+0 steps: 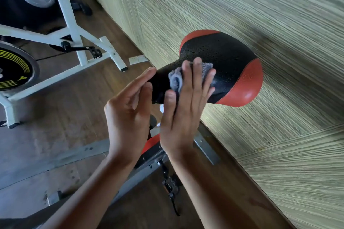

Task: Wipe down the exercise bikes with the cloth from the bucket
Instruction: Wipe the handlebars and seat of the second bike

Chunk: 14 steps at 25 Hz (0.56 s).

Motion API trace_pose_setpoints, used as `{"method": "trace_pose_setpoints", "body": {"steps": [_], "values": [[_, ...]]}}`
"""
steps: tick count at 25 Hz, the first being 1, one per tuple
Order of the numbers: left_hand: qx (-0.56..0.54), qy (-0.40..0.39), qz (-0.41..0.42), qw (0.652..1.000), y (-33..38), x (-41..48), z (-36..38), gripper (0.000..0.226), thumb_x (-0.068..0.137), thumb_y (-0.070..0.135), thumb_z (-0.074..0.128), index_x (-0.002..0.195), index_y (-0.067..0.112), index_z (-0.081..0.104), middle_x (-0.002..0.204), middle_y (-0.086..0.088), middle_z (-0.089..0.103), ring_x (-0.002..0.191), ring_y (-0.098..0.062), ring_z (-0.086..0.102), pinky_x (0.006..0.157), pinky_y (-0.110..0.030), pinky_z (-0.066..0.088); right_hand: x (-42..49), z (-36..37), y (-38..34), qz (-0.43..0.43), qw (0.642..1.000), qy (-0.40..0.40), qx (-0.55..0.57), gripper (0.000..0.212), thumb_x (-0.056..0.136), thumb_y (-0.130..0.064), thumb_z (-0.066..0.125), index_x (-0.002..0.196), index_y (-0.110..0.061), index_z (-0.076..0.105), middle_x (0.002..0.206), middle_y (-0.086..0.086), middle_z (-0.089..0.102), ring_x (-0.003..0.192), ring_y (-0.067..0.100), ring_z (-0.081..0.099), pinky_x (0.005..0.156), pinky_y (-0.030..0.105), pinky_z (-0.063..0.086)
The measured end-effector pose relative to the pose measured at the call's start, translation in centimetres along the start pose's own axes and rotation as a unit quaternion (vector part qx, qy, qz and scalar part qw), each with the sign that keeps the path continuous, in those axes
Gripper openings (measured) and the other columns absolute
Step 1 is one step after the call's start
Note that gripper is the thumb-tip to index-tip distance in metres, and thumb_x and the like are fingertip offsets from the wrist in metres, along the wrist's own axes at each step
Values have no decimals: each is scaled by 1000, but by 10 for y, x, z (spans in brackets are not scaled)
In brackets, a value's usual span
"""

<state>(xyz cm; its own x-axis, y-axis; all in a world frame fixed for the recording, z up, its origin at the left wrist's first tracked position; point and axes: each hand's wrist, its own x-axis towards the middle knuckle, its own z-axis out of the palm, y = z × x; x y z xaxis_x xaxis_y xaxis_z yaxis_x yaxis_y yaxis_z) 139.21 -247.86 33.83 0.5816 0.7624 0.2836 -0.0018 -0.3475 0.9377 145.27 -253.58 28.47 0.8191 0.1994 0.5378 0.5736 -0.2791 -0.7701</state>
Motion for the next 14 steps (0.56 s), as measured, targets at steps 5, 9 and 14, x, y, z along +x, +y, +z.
{"method": "trace_pose_setpoints", "body": {"steps": [5,9,14], "values": [[220,-23,178,959,3,-13,13,35,101,8,45,134,10,59,146,-6,51,143,-21,39,121,-51,23,5,-23,35,-13,988,10,-156,48,107,-23,28,155,-19,21,162,-9,13,154,17,-1,124,56,5],[349,-100,260,895,-4,-24,28,46,102,17,36,144,1,45,155,-13,37,149,-29,22,125,-45,7,13,-31,31,-10,979,-17,-204,55,104,-22,39,156,-20,22,163,-6,12,154,21,-1,123,54,5],[400,-81,259,875,-8,-32,34,48,102,14,37,149,3,37,158,-12,33,150,-28,17,125,-45,8,15,-87,70,-90,945,-49,-310,50,108,-21,38,156,-20,24,163,-1,24,152,27,11,120,63,13]]}}
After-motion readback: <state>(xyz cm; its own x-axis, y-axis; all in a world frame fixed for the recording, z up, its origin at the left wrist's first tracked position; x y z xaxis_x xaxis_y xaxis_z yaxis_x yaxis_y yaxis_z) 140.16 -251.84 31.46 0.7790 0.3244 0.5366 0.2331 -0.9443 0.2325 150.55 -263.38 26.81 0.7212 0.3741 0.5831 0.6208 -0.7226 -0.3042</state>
